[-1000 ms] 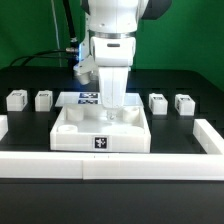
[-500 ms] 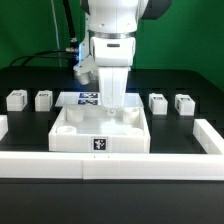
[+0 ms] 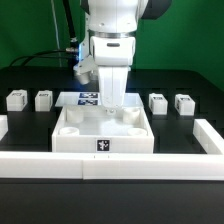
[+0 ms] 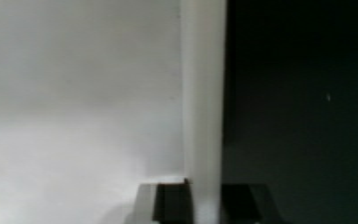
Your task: Assemble square table
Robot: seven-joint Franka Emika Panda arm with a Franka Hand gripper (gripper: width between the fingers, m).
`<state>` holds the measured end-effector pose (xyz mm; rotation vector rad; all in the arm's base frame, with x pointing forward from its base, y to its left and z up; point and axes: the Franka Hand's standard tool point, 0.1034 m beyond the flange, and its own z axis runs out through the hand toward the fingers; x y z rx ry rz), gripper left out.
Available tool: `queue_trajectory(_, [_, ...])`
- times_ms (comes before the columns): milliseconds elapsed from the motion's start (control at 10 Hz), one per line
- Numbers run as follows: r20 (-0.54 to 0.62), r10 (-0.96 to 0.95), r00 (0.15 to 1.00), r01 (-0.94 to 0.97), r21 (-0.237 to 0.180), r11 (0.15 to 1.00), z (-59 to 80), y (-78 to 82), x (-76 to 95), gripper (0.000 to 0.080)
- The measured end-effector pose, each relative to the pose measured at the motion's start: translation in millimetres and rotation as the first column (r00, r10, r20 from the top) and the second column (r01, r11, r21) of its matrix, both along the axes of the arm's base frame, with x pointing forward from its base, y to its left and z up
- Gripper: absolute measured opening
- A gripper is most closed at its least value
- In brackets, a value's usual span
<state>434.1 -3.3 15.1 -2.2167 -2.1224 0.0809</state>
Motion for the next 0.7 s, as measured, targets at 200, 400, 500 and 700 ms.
queue_trajectory(200, [0.000, 0.000, 1.000, 0.000, 0.000, 1.000, 0.0, 0.0, 0.0, 0.0060])
queue_trajectory(400, [0.012, 0.000, 1.000, 0.000, 0.004, 1.000, -0.7, 4.9, 4.4, 0.0060])
queue_trajectory(500, [0.021, -0.034, 0.999, 0.034, 0.008, 0.999, -0.6, 16.2, 12.7, 0.0060])
queue_trajectory(700, [0.049, -0.072, 0.996, 0.071, 0.026, 0.997, -0.2, 44.7, 40.4, 0.0060])
